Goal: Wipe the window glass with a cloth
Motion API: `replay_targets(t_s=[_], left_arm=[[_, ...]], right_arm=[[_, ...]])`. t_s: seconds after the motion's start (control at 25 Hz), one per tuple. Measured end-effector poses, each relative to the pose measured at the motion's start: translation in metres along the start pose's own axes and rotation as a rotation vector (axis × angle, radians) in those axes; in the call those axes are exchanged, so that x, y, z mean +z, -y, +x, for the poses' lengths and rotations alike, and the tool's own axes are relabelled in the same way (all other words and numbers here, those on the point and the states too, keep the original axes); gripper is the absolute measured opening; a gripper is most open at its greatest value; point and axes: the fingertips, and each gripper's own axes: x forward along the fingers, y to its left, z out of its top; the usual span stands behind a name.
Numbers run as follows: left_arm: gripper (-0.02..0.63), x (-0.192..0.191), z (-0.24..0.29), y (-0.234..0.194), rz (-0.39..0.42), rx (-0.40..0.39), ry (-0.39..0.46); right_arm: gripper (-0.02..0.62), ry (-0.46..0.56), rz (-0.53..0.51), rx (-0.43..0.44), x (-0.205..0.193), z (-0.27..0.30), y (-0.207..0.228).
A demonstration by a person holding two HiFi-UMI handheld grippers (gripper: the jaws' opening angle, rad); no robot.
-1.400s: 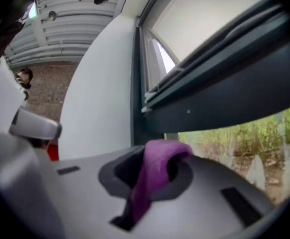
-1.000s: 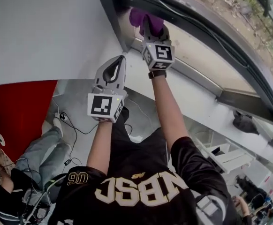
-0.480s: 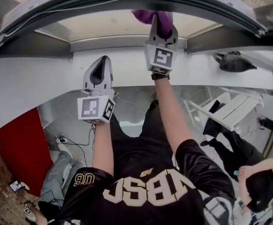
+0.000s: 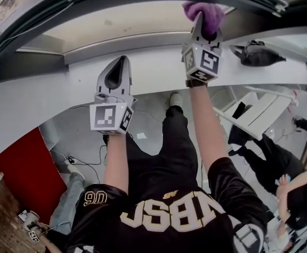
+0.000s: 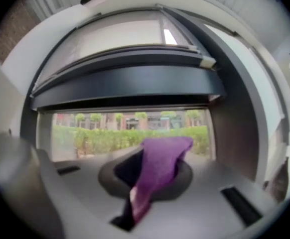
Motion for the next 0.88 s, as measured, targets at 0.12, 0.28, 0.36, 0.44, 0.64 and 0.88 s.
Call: replay_targets(t_s=[0.12,0.28,0.36,0.44,0.64,0.88], left_arm=[[0.02,0.017,-0.027,-0.055,0.034,0.08,0.029],[0.018,0.031,-0.078,-0.144,0.044,0.186,0.061],[0.019,0.031,-0.105,-0.183,0.045,0.232,0.063],[0.018,0.032,-0.132,-0.215,0.055,0.259,0.062],[0.019,0.038,-0.191,-0.28,0.044,0.32,0.059],[0.018,0.048,-0.208,-0.306,-0.011,0.326,0.058]], right_arm=[[0.035,0.018,0.028,0.211,-0.001,-0.006,-0.108],[0.035,0.025,0.035,0.501,-0.005,-0.018,-0.274],[0.035,0.019,0.033,0.644,-0.012,-0.024,-0.357],[0.035,0.009,0.029,0.762,-0.02,-0.028,-0.438],[0.035,0.011,0.003,0.897,-0.026,-0.019,-0.59],[0.035,0.005,0.064,0.852,-0.019,0.018,-0.636]])
